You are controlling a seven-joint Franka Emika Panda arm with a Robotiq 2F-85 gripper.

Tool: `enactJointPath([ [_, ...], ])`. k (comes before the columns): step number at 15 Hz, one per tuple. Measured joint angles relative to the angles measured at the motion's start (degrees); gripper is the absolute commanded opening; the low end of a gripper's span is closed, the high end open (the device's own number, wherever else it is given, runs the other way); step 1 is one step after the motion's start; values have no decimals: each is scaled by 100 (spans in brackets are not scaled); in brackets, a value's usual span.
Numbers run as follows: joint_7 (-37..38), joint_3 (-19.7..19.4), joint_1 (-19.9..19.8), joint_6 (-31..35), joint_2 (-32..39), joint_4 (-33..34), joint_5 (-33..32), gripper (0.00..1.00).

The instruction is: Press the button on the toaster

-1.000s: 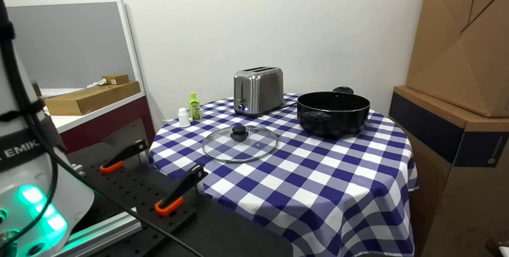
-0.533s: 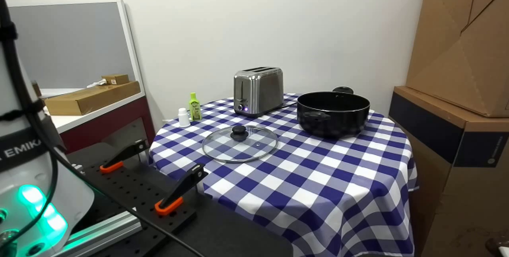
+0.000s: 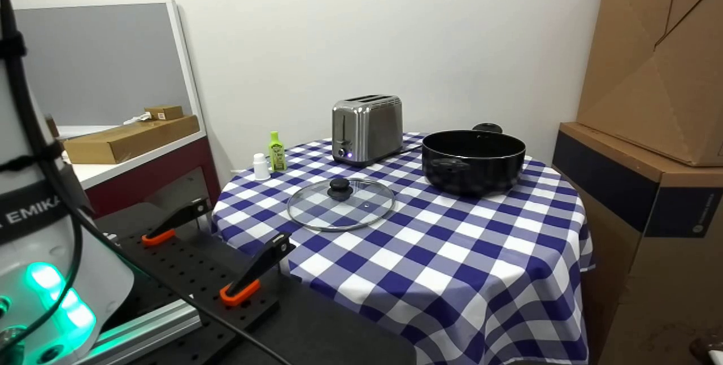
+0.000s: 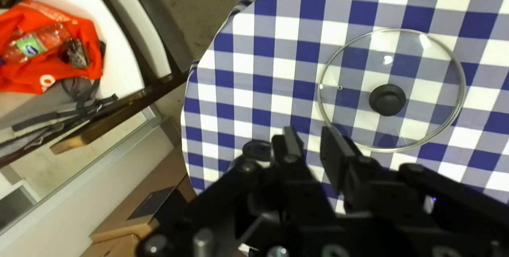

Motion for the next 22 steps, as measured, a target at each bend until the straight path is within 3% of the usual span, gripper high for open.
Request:
enactJointPath([
  [7, 400, 255, -334, 2324, 1222, -380, -1098, 0],
  [13, 1376, 865, -622, 3843, 2665, -331, -2432, 0],
  [18, 2821, 1391, -938, 4251, 3616, 49, -3987, 0],
  [22, 3582, 1514, -958, 4229, 4367, 522, -4526, 1],
])
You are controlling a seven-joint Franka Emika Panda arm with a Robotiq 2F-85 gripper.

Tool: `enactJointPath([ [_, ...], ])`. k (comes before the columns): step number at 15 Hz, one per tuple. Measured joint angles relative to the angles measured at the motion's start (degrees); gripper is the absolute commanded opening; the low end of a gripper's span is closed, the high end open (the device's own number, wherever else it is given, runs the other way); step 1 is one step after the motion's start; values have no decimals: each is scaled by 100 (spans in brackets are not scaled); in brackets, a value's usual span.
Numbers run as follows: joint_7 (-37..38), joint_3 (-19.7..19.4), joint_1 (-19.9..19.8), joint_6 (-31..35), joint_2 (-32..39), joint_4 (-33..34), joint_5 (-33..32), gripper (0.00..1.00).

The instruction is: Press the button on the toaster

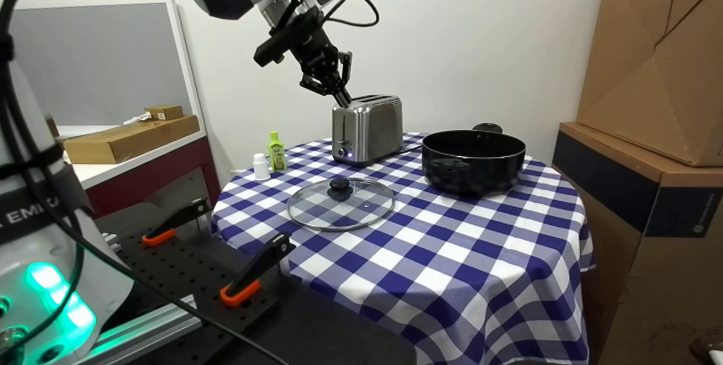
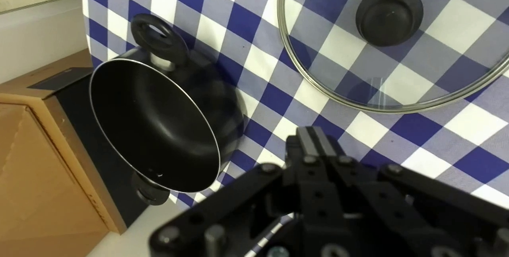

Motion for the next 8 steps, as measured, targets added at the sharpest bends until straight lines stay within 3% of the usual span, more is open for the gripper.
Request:
enactJointPath([
  [8, 8, 1, -4, 0, 143, 117, -5, 0],
])
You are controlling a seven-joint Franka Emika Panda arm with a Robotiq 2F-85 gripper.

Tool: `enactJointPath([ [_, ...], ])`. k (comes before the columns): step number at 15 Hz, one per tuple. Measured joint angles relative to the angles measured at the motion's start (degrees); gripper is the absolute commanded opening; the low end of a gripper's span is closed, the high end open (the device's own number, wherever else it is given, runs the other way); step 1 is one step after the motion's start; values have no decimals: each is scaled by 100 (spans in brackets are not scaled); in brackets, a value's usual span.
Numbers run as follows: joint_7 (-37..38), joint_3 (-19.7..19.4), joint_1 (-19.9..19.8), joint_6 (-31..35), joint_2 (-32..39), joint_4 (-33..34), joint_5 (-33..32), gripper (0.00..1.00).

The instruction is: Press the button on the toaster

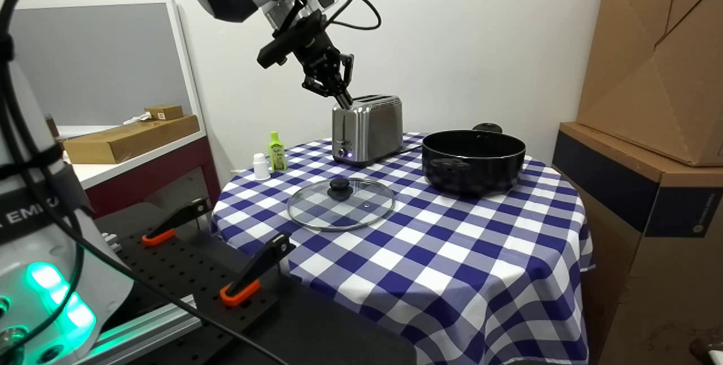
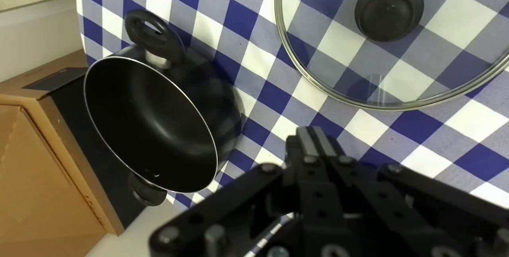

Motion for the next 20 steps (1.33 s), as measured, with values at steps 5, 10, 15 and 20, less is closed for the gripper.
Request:
enactJointPath([
  [5, 137, 77, 95, 280, 249, 231, -472, 0],
  [10, 1052, 126, 367, 392, 1143, 1092, -2324, 0],
  [15, 2116, 126, 585, 329, 2310, 2025, -4234, 0],
  [20, 2593, 124, 629, 11, 3353, 2707, -5130, 0],
])
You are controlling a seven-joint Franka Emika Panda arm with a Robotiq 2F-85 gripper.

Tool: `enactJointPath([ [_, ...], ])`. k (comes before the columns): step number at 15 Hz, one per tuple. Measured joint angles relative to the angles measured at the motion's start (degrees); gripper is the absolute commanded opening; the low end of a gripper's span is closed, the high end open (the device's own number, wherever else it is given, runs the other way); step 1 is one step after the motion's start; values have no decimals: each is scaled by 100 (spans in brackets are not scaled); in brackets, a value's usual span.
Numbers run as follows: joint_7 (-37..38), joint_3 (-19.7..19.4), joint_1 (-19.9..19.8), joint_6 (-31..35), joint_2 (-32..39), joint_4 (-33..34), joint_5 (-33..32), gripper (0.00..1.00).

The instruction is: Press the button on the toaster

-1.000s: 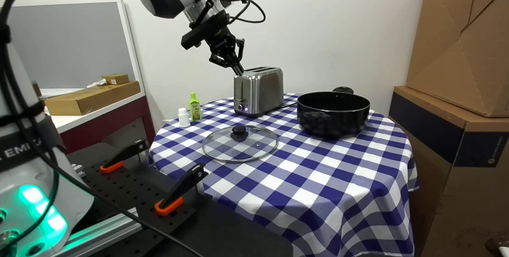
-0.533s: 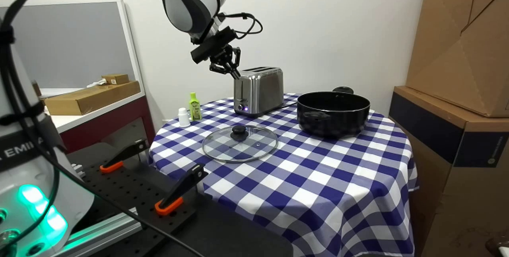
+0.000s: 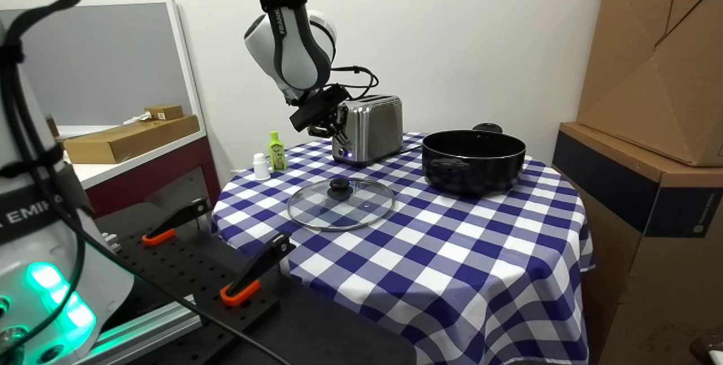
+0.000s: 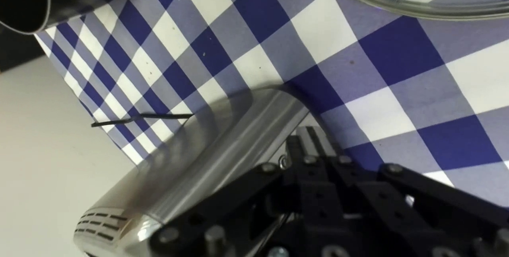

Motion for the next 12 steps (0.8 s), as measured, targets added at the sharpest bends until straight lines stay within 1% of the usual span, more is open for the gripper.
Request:
enactJointPath([
  [6, 98, 1, 7, -193, 937, 723, -492, 0],
  [12, 98, 98, 17, -193, 1458, 1204, -717, 0],
])
